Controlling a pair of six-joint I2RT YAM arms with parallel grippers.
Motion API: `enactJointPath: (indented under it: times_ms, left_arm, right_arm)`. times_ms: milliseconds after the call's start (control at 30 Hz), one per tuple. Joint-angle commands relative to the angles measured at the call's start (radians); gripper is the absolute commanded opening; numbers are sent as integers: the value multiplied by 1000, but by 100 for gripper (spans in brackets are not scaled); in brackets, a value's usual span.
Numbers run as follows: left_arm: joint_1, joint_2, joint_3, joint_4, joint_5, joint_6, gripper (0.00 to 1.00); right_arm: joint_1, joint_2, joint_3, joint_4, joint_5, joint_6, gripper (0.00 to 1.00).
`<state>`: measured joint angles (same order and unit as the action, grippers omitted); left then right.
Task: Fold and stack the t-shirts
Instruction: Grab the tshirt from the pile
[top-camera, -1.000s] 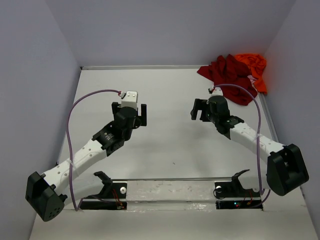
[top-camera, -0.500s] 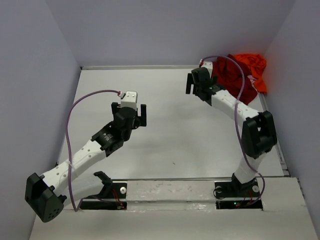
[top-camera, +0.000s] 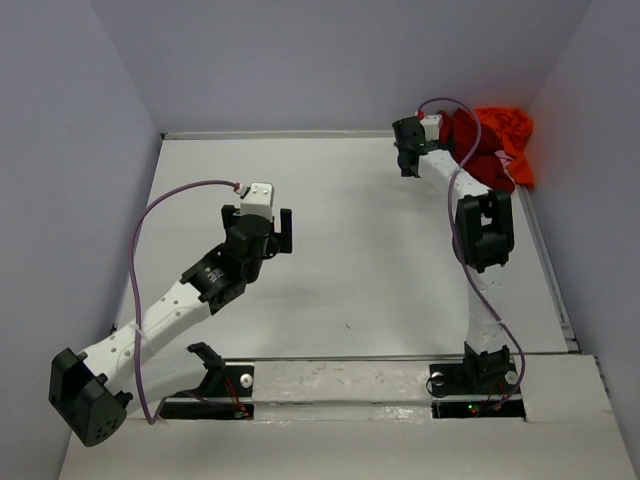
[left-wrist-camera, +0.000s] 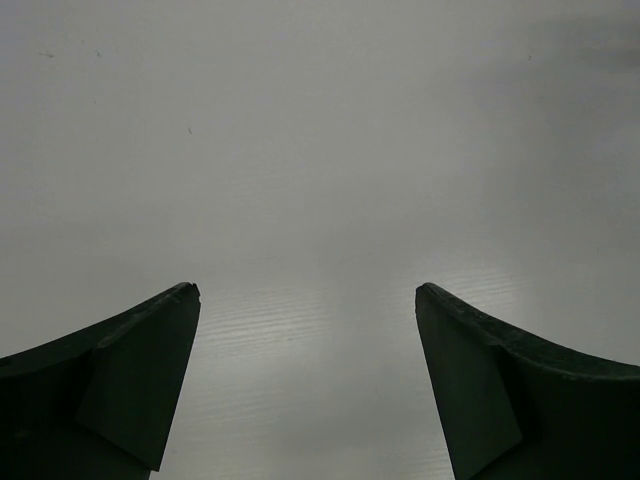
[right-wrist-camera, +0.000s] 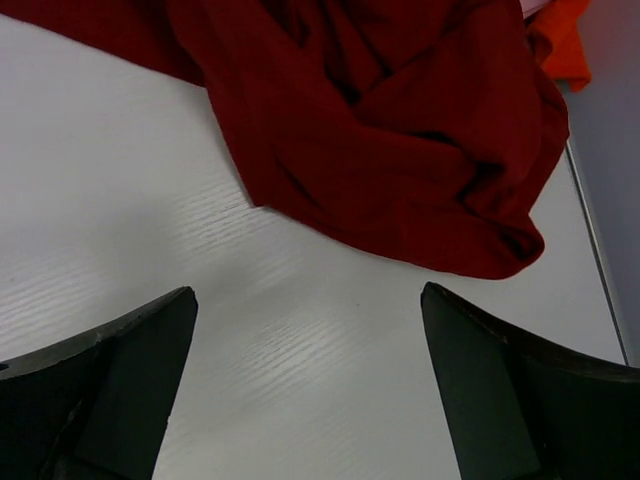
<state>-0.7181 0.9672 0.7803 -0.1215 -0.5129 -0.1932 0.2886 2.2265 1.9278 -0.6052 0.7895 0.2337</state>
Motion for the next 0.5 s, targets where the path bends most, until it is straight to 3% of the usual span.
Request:
enactJointPath:
  times_ms: [0, 133, 233, 267, 333, 433, 467]
  left_arm:
    - [3, -2, 20, 11, 16, -6, 99]
    - [3, -1, 20, 10, 24, -8, 99]
    - [3, 1, 20, 13, 34, -9, 99]
    - [3, 1, 20, 11, 39, -9, 99]
    - [3, -1, 22, 13, 42, -11, 99]
    - [3, -2, 19, 16, 47, -12, 99]
    - [2, -4, 19, 14, 48, -12, 99]
  right_arm:
    - [-64, 38, 80, -42, 39, -5, 97]
    - [-85, 91, 111, -27, 5, -34, 95]
    - [-94, 133, 134, -22, 5, -92, 86]
    - [-94, 137, 132, -21, 10, -93, 72]
    - [-106, 142, 117, 8, -12, -105, 63]
    - [-132, 156, 114, 10, -48, -99, 34]
    - [-141, 165, 114, 12, -61, -96, 31]
